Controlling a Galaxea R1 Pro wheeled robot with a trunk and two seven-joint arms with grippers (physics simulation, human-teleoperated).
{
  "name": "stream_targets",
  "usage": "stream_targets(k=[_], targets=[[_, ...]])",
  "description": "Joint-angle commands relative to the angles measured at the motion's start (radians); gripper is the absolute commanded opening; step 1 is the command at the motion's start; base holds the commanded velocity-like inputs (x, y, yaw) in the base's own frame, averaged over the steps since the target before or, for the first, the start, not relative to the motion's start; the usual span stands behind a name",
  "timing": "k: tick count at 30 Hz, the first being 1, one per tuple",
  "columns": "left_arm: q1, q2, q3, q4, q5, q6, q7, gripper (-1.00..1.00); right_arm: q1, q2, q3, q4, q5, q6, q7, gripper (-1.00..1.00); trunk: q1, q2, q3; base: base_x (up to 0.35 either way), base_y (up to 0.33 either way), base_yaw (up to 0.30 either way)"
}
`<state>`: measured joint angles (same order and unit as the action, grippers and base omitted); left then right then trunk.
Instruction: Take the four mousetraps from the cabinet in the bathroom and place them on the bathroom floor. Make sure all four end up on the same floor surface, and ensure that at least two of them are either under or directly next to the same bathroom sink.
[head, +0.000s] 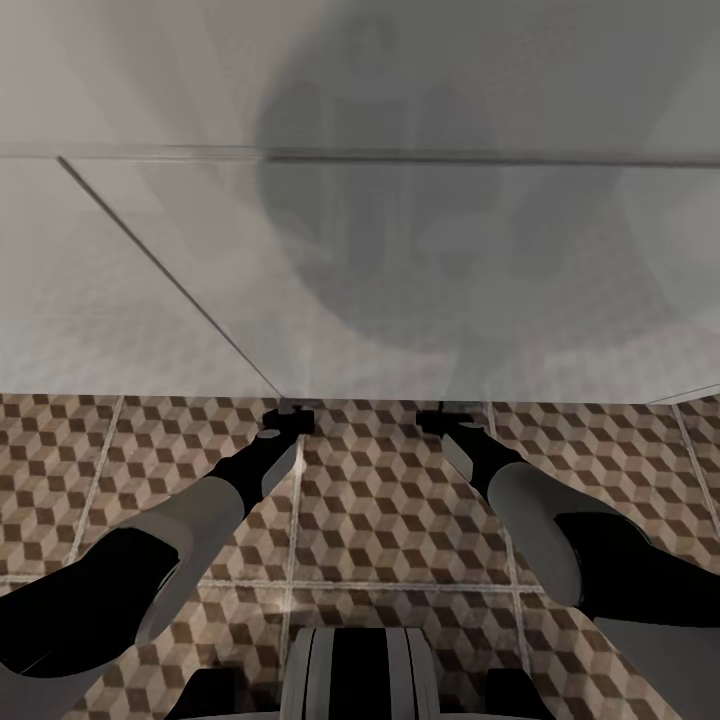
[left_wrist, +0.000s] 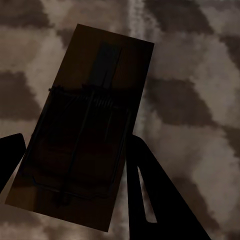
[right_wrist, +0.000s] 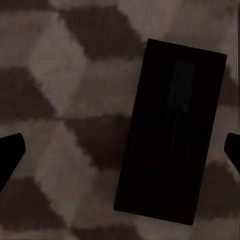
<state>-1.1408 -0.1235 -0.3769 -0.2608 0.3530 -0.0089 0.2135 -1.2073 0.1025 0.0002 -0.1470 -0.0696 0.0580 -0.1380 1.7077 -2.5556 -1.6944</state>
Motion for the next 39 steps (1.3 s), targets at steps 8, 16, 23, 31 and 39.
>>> stream_targets(k=[8,16,23,31,39], targets=[[0.0,-0.001,-0.01,0.0,0.009,0.003,0.006,-1.0,0.0,0.0,0.003,-0.003,-0.004,-0.017,-0.003,1.0,0.0,0.0,0.0,0.0,0.0,0.0],[0.0,-0.001,-0.01,0.0,0.009,0.004,0.006,-1.0,0.0,-0.001,0.004,-0.003,-0.004,-0.017,-0.003,1.0,0.0,0.0,0.0,0.0,0.0,0.0],[0.0,-0.002,-0.01,0.0,0.009,0.004,0.006,-1.0,0.0,0.0,0.004,-0.003,-0.004,-0.018,-0.004,1.0,0.0,0.0,0.0,0.0,0.0,0.0],[0.0,-0.001,-0.01,0.0,0.009,0.003,0.006,-1.0,0.0,0.0,0.004,-0.003,-0.003,-0.02,-0.005,1.0,0.0,0.0,0.0,0.0,0.0,0.0],[0.0,-0.001,-0.01,0.001,0.01,0.002,0.006,-1.0,0.0,0.0,0.002,-0.004,-0.003,-0.026,-0.005,1.0,0.0,0.0,0.0,0.0,0.0,0.0]])
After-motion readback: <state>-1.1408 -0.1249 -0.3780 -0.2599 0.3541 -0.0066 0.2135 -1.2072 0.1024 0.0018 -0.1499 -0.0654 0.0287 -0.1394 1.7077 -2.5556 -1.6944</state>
